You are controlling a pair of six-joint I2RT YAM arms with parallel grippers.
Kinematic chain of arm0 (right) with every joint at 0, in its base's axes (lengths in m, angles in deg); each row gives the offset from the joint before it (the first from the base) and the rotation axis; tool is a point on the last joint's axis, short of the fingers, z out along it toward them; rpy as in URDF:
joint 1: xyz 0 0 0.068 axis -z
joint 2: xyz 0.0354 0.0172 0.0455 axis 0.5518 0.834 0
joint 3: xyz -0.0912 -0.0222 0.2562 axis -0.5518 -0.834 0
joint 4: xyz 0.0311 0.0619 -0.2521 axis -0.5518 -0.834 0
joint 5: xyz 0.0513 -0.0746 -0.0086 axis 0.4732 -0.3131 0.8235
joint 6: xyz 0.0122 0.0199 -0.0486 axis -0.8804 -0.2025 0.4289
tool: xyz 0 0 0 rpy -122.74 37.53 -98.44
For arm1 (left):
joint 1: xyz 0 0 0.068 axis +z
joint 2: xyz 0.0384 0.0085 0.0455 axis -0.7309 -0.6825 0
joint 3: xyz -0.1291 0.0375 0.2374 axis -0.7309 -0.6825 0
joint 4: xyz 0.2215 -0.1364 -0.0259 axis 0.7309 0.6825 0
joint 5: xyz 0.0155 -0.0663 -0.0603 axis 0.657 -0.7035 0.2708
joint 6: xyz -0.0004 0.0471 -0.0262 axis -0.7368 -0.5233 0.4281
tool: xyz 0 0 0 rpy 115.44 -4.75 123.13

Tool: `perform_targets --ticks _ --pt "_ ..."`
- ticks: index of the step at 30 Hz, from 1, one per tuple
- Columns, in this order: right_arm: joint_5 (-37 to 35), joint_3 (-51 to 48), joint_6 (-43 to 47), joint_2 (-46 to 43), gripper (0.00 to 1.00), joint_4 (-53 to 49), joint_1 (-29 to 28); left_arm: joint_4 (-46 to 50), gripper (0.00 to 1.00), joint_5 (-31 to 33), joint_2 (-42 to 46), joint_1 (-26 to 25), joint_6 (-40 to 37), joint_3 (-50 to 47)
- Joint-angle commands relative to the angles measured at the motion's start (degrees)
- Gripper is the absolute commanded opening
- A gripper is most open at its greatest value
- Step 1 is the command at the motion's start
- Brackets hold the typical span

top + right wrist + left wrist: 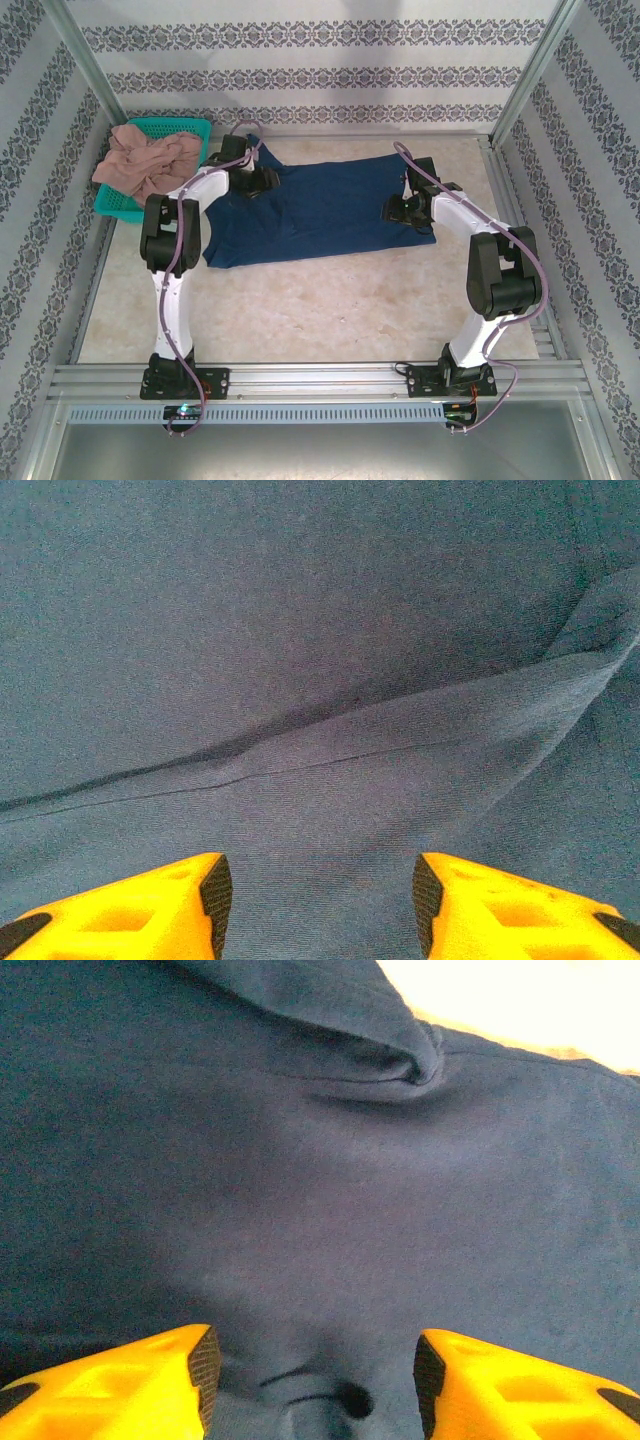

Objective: Fold the inside-out t-shirt

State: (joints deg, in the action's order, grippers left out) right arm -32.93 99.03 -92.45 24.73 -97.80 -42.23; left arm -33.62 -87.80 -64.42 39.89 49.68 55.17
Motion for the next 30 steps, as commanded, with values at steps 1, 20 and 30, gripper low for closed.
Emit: perform_targets --ticks 1,20,30 --pt "-1.11 -1.02 1.25 -1.83 0.53 -0.76 0.74 3.14 0.56 -2.14 -1.32 -0.22 -1.07 3.48" --pt "7.21 1.17 -2.45 6.03 0.51 -2.84 7.78 -6.69 0.61 2.27 30.11 -0.14 2.83 -38.69" --pt "17.45 -5.81 -8.43 8.78 0.49 0.18 14.06 -5.26 0.61 0.52 32.93 -0.14 2.20 -48.98"
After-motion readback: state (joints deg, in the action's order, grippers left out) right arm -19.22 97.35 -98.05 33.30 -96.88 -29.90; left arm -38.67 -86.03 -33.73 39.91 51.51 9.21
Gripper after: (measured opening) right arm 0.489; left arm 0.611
